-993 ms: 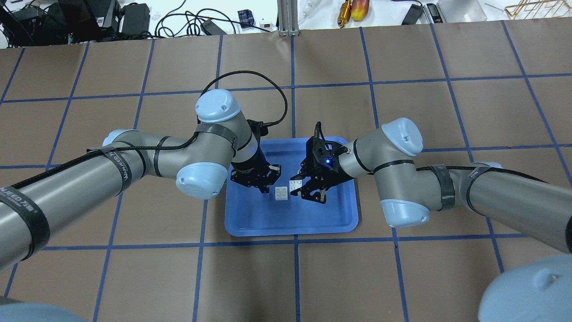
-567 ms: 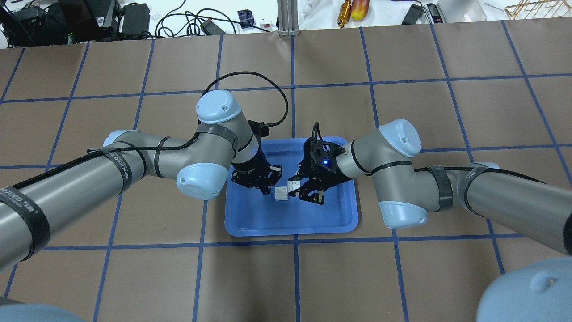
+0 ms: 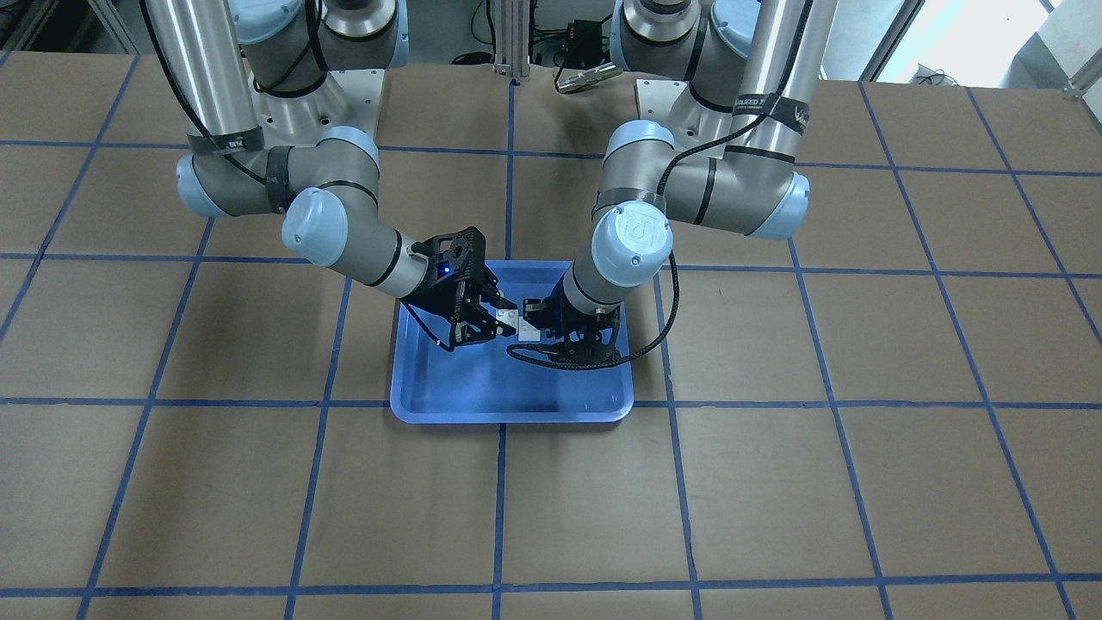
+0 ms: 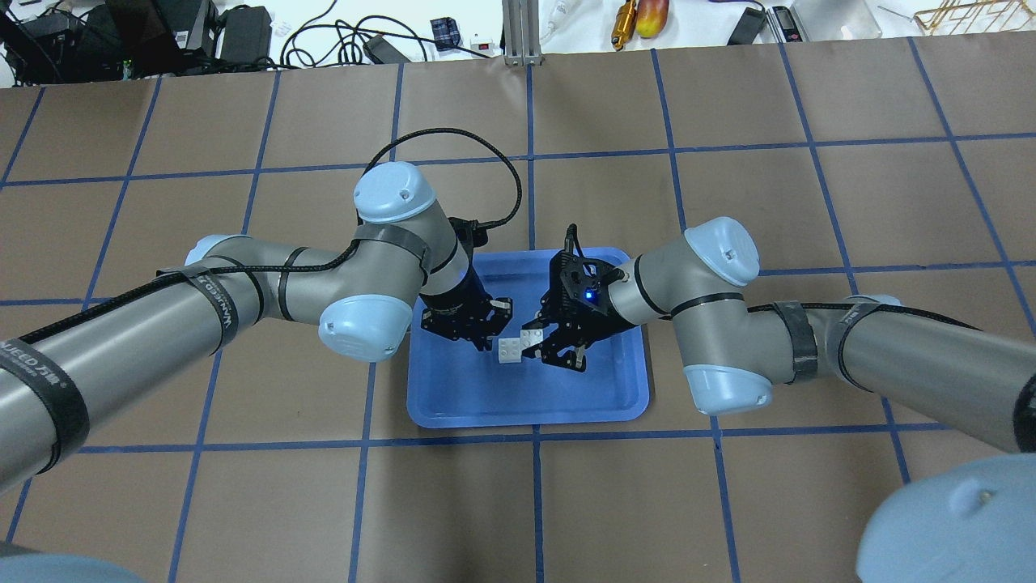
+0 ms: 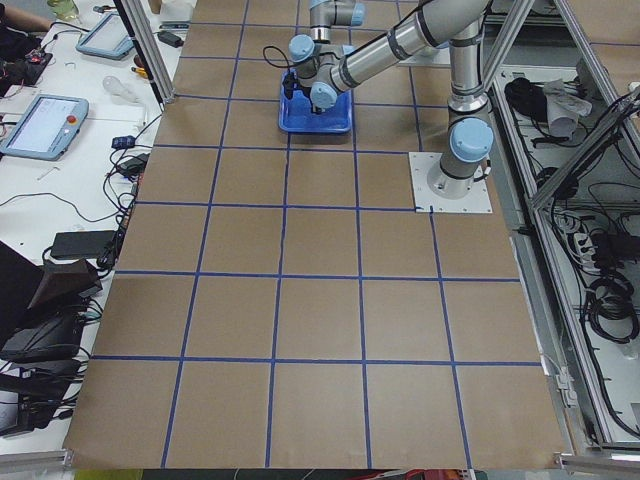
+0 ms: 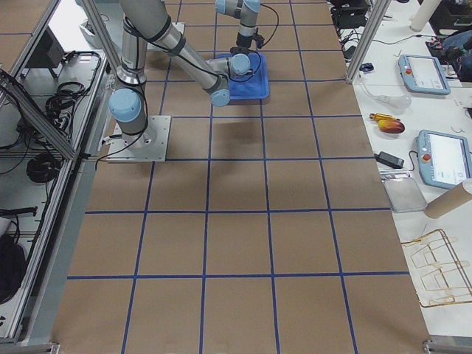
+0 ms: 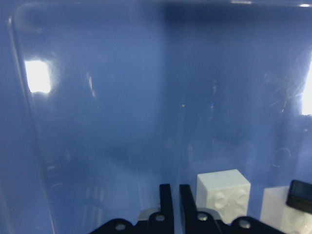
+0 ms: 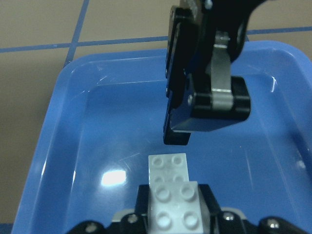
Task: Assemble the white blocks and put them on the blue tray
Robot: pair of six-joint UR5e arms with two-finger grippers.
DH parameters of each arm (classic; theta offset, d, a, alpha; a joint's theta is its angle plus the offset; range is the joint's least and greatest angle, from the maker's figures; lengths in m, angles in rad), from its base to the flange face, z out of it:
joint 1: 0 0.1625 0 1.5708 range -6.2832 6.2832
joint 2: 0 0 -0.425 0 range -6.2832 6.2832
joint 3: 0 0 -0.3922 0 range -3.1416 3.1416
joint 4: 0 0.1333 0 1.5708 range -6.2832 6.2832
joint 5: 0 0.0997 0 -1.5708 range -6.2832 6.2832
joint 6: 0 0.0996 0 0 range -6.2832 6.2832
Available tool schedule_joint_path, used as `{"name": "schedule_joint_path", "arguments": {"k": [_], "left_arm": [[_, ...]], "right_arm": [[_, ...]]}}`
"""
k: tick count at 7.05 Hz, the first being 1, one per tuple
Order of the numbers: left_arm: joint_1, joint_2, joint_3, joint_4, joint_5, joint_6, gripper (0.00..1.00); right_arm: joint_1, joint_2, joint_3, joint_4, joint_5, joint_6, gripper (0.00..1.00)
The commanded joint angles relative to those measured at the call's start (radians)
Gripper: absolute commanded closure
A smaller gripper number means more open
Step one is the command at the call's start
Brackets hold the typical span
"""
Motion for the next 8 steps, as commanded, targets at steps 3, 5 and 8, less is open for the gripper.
{"name": "schedule_joint_path", "arguments": {"k": [3,5,8], "left_arm": [[0.000,-0.002,0.000,0.002,-0.001,0.000,0.80],[-0.001,0.000,0.000,-0.001,-0.001,0.000,0.80],[-0.001,-0.016,0.002,0.000,-0.001,-0.040,0.80]], "right_arm": [[0.000,0.007,-0.001,-0.003,-0.002,0.035,0.23],[0.000,0.006,-0.001,-0.002,-0.005,0.038,0.21],[-0.001,0.006,0.051,-0.052,-0.017,0.060,0.22]]}}
